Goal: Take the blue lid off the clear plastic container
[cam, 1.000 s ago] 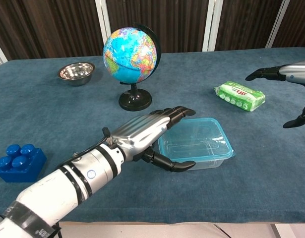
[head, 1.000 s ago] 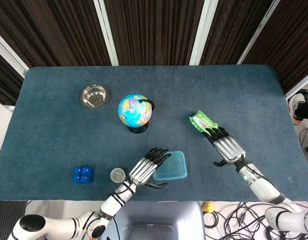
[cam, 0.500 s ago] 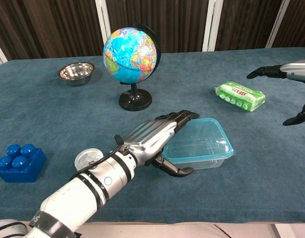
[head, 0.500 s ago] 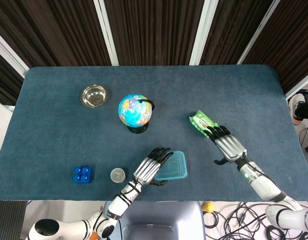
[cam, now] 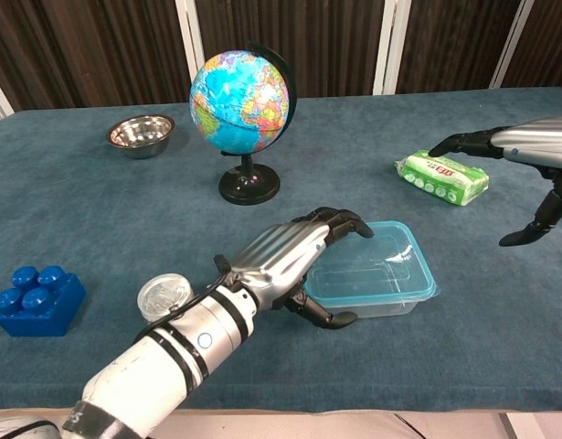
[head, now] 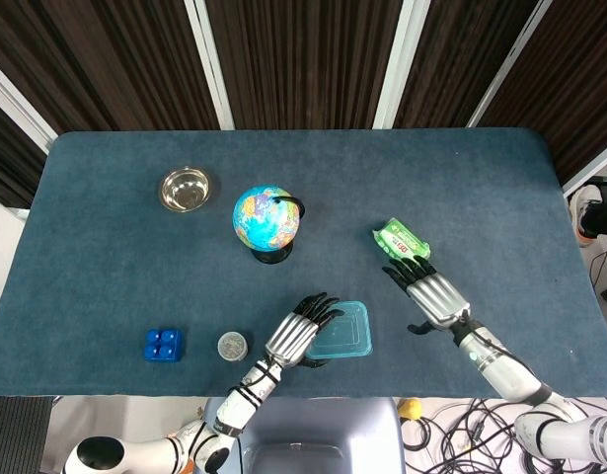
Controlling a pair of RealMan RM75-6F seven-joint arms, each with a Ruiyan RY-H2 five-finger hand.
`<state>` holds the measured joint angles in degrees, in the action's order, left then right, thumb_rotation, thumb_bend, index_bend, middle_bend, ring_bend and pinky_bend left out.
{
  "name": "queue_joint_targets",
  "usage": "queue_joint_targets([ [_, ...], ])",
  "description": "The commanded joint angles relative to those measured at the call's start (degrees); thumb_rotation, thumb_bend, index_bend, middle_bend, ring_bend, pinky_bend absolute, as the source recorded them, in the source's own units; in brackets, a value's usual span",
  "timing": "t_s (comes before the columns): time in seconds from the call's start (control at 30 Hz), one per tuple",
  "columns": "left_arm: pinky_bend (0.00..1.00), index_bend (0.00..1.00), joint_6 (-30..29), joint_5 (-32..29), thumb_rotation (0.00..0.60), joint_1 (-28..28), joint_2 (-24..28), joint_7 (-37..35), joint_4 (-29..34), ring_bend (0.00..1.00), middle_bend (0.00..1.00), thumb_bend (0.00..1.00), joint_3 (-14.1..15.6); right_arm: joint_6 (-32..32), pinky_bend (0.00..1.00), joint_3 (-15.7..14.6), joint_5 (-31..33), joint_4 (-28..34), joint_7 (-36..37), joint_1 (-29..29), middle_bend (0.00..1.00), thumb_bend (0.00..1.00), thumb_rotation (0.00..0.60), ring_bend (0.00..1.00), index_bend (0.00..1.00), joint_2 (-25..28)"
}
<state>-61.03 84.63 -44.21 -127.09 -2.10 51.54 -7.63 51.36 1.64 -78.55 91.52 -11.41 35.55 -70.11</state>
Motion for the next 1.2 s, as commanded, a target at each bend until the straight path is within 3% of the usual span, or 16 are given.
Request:
queue_joint_targets([
  [0.03, 0.21, 0.33, 0.31, -0.17, 0.600, 0.19, 0.11, 0.56, 0.54, 0.06, 0.23, 0.29, 0.09, 1.39, 0.00, -0.70, -2.13, 0.85, -1.02, -0.29, 0.00, 0.06, 0.600, 0.00, 0.00, -1.30],
  [0.13, 0.21, 0.33, 0.62, -0.36, 0.600, 0.46, 0.42, 0.90, 1.27, 0.07, 0.24, 0.29, 0.21, 3.37, 0.00, -1.55, -5.65, 1.22, -1.99, -0.59, 0.00, 0.09, 0.600, 0.00, 0.03, -3.01],
  [0.3, 0.22, 0.33, 0.80, -0.52, 0.600, 0.88, 1.26, 1.51, 2.95, 0.09, 0.26, 0.29, 0.27, 8.13, 0.00, -2.92, -13.37, -0.92, -3.14, -1.05, 0.00, 0.12, 0.600, 0.00, 0.20, -7.69],
  [0.5, 0.22, 0.33, 1.25, -0.86, 0.600, 1.26, 2.19, 2.33, 4.42, 0.09, 0.26, 0.29, 0.28, 9.45, 0.00, -4.06, -17.59, -3.54, -2.13, -0.64, 0.00, 0.15, 0.600, 0.00, 0.35, -12.08],
  [0.87, 0.23, 0.33, 1.52, -0.76, 0.600, 1.42, 3.74, 3.31, 6.21, 0.10, 0.26, 0.29, 0.27, 10.88, 0.00, -6.99, -21.62, -5.50, 0.79, -1.07, 0.00, 0.18, 0.600, 0.00, 0.40, -12.28],
  [1.2, 0.24, 0.33, 2.02, -0.84, 0.600, 1.77, 4.51, 3.29, 6.49, 0.11, 0.27, 0.29, 0.69, 11.13, 0.00, -6.90, -21.41, -7.94, 1.04, -1.52, 0.00, 0.22, 0.600, 0.00, 0.43, -12.92],
])
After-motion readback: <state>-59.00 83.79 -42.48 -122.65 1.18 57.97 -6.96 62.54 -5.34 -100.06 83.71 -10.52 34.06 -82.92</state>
